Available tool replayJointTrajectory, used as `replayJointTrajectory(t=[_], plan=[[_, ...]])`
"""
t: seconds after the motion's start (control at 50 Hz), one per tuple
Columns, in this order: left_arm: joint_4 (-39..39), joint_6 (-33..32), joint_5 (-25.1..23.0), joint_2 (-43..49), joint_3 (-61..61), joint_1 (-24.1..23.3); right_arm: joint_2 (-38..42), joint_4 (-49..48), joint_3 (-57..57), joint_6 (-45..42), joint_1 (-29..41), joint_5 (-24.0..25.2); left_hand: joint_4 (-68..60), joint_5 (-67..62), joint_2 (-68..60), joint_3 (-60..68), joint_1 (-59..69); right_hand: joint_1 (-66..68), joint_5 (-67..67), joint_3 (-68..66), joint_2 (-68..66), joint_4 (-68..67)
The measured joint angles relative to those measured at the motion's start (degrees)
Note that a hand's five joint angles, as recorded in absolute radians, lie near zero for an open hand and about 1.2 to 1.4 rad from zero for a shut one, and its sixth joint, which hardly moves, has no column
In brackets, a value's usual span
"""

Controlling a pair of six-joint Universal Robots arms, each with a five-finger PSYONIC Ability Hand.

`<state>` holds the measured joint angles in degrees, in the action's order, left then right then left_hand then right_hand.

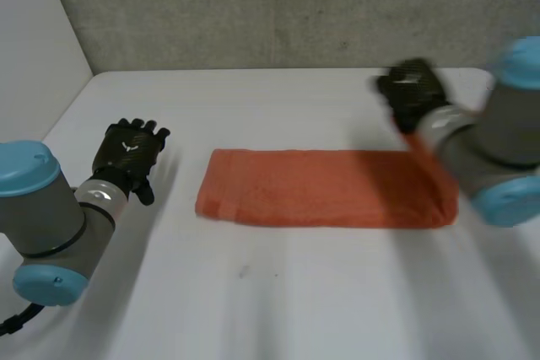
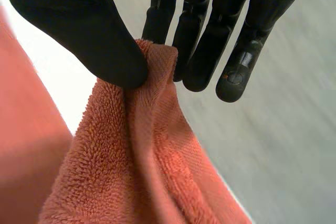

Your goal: Fold the laundry

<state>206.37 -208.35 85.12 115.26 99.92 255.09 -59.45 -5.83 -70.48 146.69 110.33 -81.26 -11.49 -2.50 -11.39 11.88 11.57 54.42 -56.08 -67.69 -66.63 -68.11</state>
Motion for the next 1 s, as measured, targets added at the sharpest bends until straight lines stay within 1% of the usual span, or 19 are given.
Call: replayJointTrajectory(t=[0.1, 0.12, 0.16, 0.22, 0.24, 0.26, 0.28, 0.32, 0.34, 0.36, 0.38, 0.42, 0.44, 0.56, 0.68, 0.7, 0.78, 0.92, 1.0], plan=[[0.0, 0.0, 0.0, 0.0, 0.0, 0.0, 5.6, -3.6, 3.8, 0.2, 14.0, 3.0, 0.0, 0.0, 0.0, 0.0, 0.0, 0.3, 0.0, 0.0, 0.0, 0.0], [0.0, 0.0, 0.0, 0.0, 0.0, 0.0, 5.6, -3.6, 3.8, 0.2, 14.0, 3.0, 0.0, 0.0, 0.0, 0.0, 0.0, 0.3, 0.0, 0.0, 0.0, 0.0], [0.0, 0.0, 0.1, 0.0, 0.0, 0.0, 10.0, -4.9, 5.6, 0.0, 19.8, 4.6, 0.0, 0.0, 0.0, 0.0, 0.0, 0.3, 0.0, 0.0, 0.0, 0.0], [0.0, 0.0, 0.1, 0.0, 0.1, 0.0, 12.8, -5.3, 6.4, -0.1, 22.4, 5.5, 0.0, 0.0, 0.0, 0.0, 0.0, -0.7, 0.8, 1.0, 0.9, 1.0], [0.0, 0.0, 0.0, 0.0, 0.1, 0.0, 14.4, -5.4, 6.6, -0.2, 23.7, 5.8, 0.0, 0.0, 0.0, 0.0, 0.0, -13.3, 14.6, 17.1, 17.0, 16.0], [0.0, 0.0, 0.0, 0.0, 0.1, 0.0, 14.9, -5.4, 6.7, -0.2, 24.0, 5.8, 0.0, 0.0, 0.0, 0.0, 0.0, -17.5, 20.5, 22.9, 22.7, 22.2], [0.0, 0.0, 0.0, 0.0, 0.1, 0.0, 15.5, -5.4, 6.7, -0.2, 24.4, 5.6, 0.0, 0.0, 0.0, 0.0, 0.0, -28.7, 32.7, 35.5, 35.2, 34.6], [0.0, 0.0, 0.0, 0.0, 0.1, 0.0, 15.8, -5.4, 6.5, -0.1, 24.5, 5.3, 0.0, 0.0, 0.0, 0.0, 0.0, -36.4, 42.5, 45.1, 44.8, 44.4], [0.0, 0.0, 0.0, 0.0, 0.1, 0.0, 15.8, -5.4, 6.5, -0.1, 24.5, 5.3, 0.0, 0.0, 0.0, 0.0, 0.0, -36.4, 42.5, 45.1, 44.8, 44.4], [0.0, 0.0, 0.0, 0.0, 0.0, 0.0, 15.6, -5.0, 6.0, 0.0, 24.2, 4.3, 0.0, 0.0, 0.0, 0.0, 0.0, -42.2, 51.2, 53.8, 52.8, 53.7], [0.0, 0.0, -0.1, 0.0, 0.0, -0.1, 15.1, -4.7, 5.5, 0.1, 23.8, 3.5, 0.0, 0.0, 0.0, 0.0, 0.0, -42.9, 52.4, 55.3, 54.0, 54.9], [0.0, 0.0, -0.1, 0.0, 0.0, -0.2, 14.1, -4.1, 4.7, 0.2, 23.1, 2.4, 0.0, 0.0, 0.0, 0.0, 0.0, -43.2, 52.7, 55.9, 54.4, 55.1], [0.0, 0.1, -0.2, 0.0, -0.1, -0.5, 11.9, -2.8, 2.7, 0.5, 20.8, 0.5, 0.0, 0.0, 0.0, 0.0, 0.0, -43.2, 52.8, 55.9, 54.4, 55.1], [0.1, 0.2, -0.4, -0.1, -0.7, -3.1, 4.6, 0.9, -6.2, 2.7, 11.9, -1.9, 0.0, 0.0, 0.0, 0.0, 0.0, -43.2, 52.8, 55.9, 54.4, 55.1], [0.1, 0.7, -0.7, 0.3, -2.2, -7.9, -0.1, 1.2, -16.0, 5.4, 3.6, -0.1, 0.0, 0.0, 0.0, 0.0, 0.0, -43.2, 52.8, 55.9, 54.4, 55.1], [0.1, 0.9, -1.2, 0.8, -3.0, -9.8, -0.7, 0.4, -18.8, 5.9, 1.2, 1.1, 0.0, 0.0, 0.0, 0.0, 0.0, -43.2, 52.8, 55.9, 54.4, 55.1], [0.0, 1.6, -2.8, 2.3, -5.3, -13.5, -1.2, -1.7, -22.8, 6.4, -2.1, 3.0, 0.0, 0.0, 0.0, 0.0, 0.0, -43.2, 52.8, 55.9, 54.4, 55.1], [-1.2, 3.7, -6.2, 8.7, -12.5, -18.6, -1.2, -4.9, -26.7, 6.4, -4.5, 4.5, 0.0, 0.0, 0.0, 0.0, 0.0, -43.2, 52.8, 55.9, 54.4, 55.1], [-3.0, 4.3, -6.6, 13.8, -17.8, -19.5, -1.1, -5.9, -27.5, 6.4, -4.5, 4.4, 0.0, 0.0, 0.0, 0.0, 0.0, -43.2, 52.8, 55.9, 54.4, 55.1]])
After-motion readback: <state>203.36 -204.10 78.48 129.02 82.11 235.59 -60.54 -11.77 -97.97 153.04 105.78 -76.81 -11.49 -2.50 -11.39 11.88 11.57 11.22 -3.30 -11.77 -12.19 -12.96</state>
